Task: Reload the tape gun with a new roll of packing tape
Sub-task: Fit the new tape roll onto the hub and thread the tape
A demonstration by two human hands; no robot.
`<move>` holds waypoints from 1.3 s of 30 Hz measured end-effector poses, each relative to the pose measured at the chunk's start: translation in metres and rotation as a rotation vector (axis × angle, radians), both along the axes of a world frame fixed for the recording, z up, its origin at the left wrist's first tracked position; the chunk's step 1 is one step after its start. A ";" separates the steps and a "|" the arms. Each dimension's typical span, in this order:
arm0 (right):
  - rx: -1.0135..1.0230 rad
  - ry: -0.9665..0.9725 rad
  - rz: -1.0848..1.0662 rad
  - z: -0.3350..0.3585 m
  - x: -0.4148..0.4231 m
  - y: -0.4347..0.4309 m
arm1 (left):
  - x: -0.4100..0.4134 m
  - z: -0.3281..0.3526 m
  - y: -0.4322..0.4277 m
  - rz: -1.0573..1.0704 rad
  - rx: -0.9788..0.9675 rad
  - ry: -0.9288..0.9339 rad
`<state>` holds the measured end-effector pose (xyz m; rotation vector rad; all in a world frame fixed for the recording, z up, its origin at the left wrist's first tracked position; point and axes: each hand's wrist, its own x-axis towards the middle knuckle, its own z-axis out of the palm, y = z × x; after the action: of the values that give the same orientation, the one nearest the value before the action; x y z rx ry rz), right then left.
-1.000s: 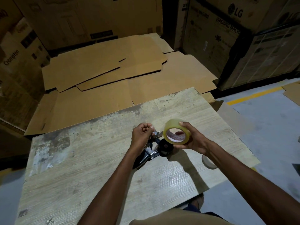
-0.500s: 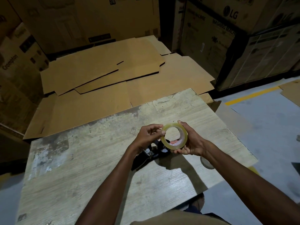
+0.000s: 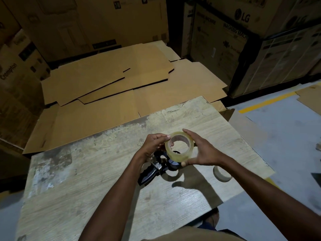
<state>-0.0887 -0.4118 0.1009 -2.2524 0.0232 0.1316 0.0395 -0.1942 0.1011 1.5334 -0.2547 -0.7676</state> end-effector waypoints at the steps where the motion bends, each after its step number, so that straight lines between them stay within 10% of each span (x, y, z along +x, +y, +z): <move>1: -0.032 -0.009 0.020 0.000 0.002 0.001 | 0.001 0.002 -0.002 -0.017 0.008 -0.005; 16: 0.095 -0.101 -0.145 -0.011 -0.008 -0.005 | 0.004 -0.002 0.007 -0.227 -0.026 -0.248; 39: -0.229 0.111 -0.058 -0.032 0.013 0.003 | 0.009 -0.060 0.039 0.170 0.292 -0.545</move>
<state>-0.0755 -0.4091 0.0687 -2.4675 0.1701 0.2327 0.0489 -0.1551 0.0416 1.9999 -0.4197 -0.2442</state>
